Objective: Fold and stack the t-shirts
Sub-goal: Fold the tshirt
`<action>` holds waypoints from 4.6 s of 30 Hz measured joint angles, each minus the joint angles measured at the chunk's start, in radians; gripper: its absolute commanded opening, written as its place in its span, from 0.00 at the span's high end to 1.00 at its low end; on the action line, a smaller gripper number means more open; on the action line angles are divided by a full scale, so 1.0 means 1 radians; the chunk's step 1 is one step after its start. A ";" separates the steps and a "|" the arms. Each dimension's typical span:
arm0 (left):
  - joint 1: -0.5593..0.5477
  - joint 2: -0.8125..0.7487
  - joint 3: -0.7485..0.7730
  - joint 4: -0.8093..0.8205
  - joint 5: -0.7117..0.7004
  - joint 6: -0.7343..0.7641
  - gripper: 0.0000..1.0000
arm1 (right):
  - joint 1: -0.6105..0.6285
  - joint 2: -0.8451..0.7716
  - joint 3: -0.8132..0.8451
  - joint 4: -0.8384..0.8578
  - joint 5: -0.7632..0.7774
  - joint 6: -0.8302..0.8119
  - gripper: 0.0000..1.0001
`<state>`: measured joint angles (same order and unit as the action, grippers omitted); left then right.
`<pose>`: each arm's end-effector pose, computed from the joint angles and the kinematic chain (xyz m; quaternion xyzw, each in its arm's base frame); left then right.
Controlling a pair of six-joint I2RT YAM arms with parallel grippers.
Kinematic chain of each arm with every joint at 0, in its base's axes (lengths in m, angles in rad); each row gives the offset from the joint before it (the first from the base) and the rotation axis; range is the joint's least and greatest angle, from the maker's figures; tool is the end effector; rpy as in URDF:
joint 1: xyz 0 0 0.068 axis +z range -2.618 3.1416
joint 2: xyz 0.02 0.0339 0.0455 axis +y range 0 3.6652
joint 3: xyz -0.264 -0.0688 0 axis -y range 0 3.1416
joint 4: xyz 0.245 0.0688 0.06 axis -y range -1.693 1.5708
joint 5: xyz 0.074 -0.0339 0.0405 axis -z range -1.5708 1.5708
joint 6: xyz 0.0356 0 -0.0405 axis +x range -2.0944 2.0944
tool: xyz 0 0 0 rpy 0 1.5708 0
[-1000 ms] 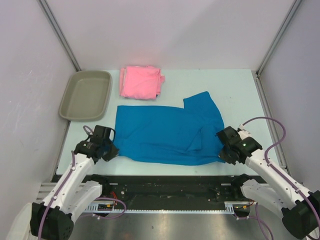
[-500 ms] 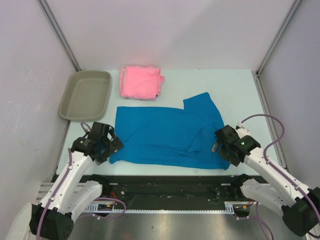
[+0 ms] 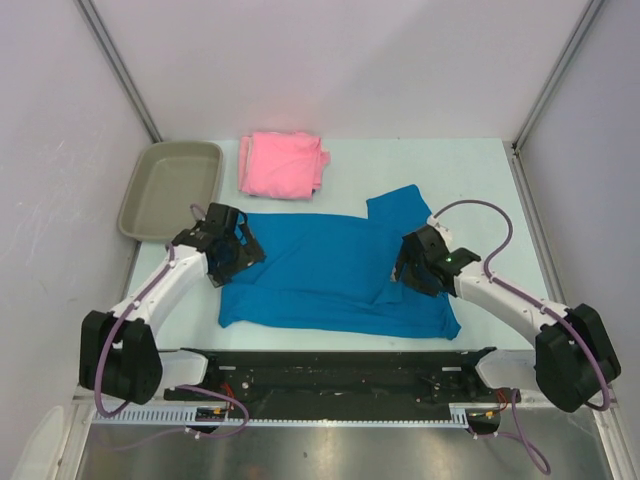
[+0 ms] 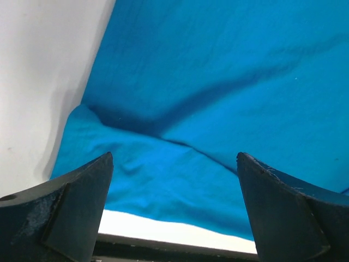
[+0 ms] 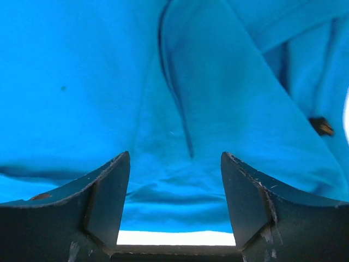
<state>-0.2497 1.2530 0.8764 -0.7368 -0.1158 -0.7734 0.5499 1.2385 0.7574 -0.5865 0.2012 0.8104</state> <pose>0.2294 -0.0543 0.2319 -0.2644 0.9358 -0.0616 0.2249 0.2010 0.1148 0.2075 0.1499 0.9522 0.0802 0.2537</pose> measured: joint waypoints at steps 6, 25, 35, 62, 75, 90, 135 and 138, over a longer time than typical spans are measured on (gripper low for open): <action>0.000 0.038 -0.001 0.070 0.023 0.000 0.00 | 0.012 0.083 0.002 0.113 -0.061 -0.008 0.40; 0.000 0.076 -0.031 0.129 0.040 0.006 0.00 | 0.048 0.128 0.002 0.090 -0.045 -0.027 0.43; 0.000 0.084 -0.031 0.130 0.041 0.006 0.00 | 0.091 0.134 0.002 0.073 -0.022 -0.025 0.77; 0.000 0.090 -0.045 0.134 0.042 0.006 0.00 | 0.092 0.134 -0.012 0.039 0.029 -0.026 0.66; 0.000 0.090 -0.061 0.135 0.041 0.006 0.00 | 0.104 0.195 -0.018 0.095 0.015 -0.014 1.00; 0.000 0.090 -0.064 0.137 0.041 0.006 0.00 | 0.108 0.131 0.021 0.097 0.002 -0.019 1.00; 0.064 0.405 0.314 0.043 0.037 0.167 0.01 | -0.394 0.399 0.378 0.266 -0.296 -0.238 0.01; 0.098 0.410 0.303 0.014 0.013 0.163 0.01 | -0.341 0.415 0.384 0.261 -0.283 -0.264 0.01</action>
<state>-0.1513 1.6627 1.1790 -0.7223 -0.1032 -0.6109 0.2089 1.6539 1.1416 -0.3260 -0.0818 0.5468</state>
